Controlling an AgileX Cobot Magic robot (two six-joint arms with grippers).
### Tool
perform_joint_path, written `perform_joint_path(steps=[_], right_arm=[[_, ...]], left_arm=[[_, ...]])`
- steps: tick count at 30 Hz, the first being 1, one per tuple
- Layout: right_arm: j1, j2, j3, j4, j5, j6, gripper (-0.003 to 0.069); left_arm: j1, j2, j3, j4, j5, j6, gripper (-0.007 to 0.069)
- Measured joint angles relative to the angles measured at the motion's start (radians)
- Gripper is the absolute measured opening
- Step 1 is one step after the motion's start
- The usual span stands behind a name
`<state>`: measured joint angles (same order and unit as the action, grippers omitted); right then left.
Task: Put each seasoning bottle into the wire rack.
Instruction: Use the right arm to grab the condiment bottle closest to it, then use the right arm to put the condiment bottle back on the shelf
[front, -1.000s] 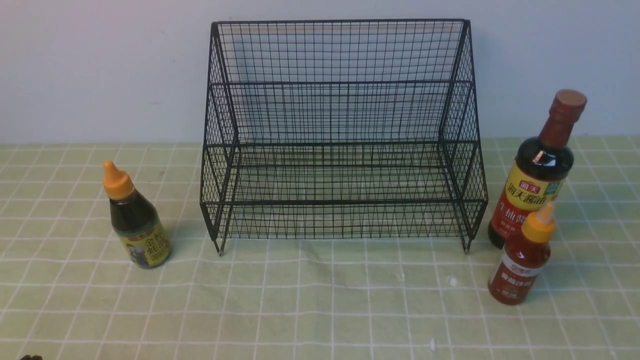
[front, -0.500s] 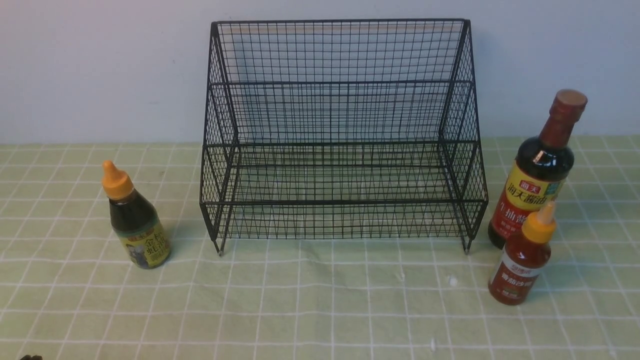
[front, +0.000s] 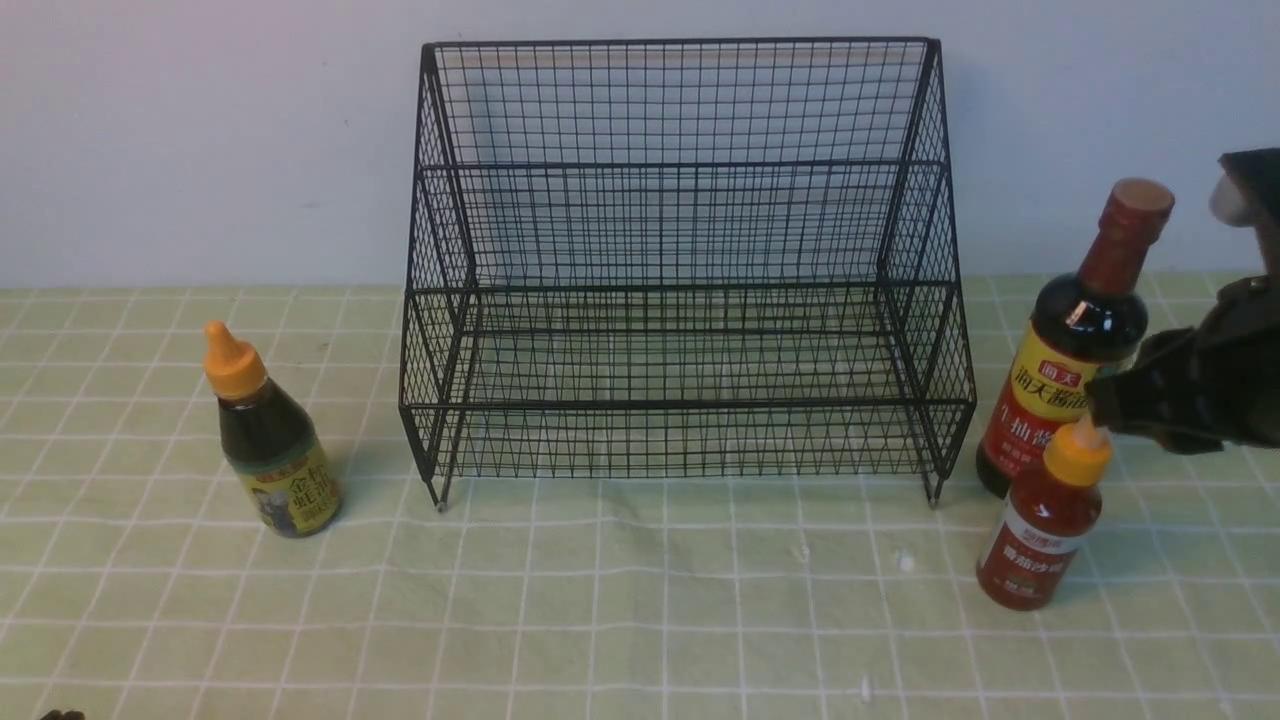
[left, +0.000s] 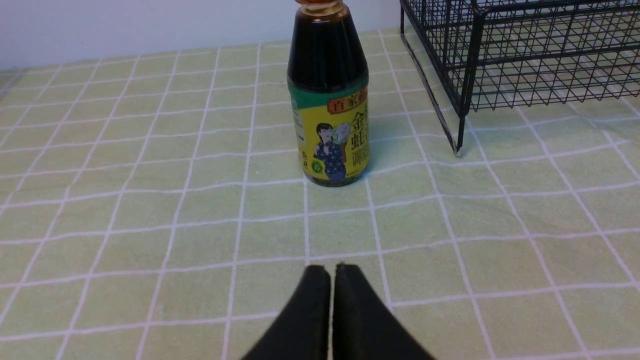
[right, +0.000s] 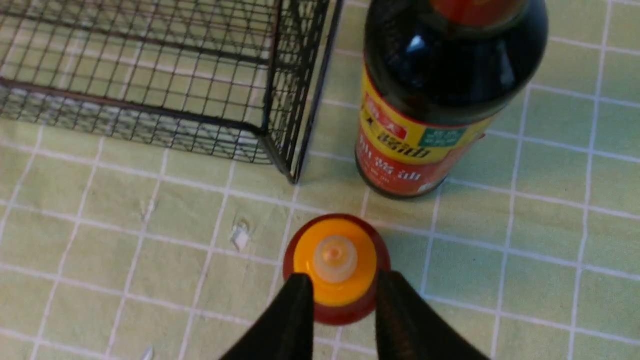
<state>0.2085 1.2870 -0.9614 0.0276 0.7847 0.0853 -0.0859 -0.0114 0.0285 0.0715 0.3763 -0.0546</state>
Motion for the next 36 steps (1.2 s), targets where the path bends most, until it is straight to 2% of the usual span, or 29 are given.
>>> perform_joint_path(steps=[3,7,11,15,17,19,20,30,36], right_arm=[[0.0,0.041,0.0,-0.012,-0.029,0.037,0.0361],[0.0,0.095,0.0,-0.015,-0.05,0.045,0.0472],[0.0,0.142,0.0,-0.015,-0.056,0.049,0.0499],[0.0,0.185,0.0,-0.016,-0.065,0.049,0.0481],[0.0,0.194,0.0,-0.016,-0.069,0.049,0.0432],[0.0,0.195,-0.001,-0.016,-0.074,0.039,0.0316],[0.0,0.194,-0.001,-0.016,-0.074,0.033,0.0283],[0.0,0.011,-0.026,-0.016,0.102,-0.033,0.0295],[0.022,-0.155,-0.236,0.047,0.273,-0.121,0.0295]], left_arm=[[0.0,0.0,0.0,0.0,0.0,0.0,-0.0006],[0.0,0.0,0.0,0.0,0.0,0.0,-0.0006],[0.0,0.0,0.0,0.0,0.0,0.0,-0.0006],[0.0,0.0,0.0,0.0,0.0,0.0,-0.0006],[0.0,0.0,0.0,0.0,0.0,0.0,-0.0006],[0.0,0.0,0.0,0.0,0.0,0.0,-0.0006],[0.0,0.0,0.0,0.0,0.0,0.0,-0.0006],[0.0,0.0,0.0,0.0,0.0,0.0,-0.0006],[0.0,0.0,0.0,0.0,0.0,0.0,-0.0006]])
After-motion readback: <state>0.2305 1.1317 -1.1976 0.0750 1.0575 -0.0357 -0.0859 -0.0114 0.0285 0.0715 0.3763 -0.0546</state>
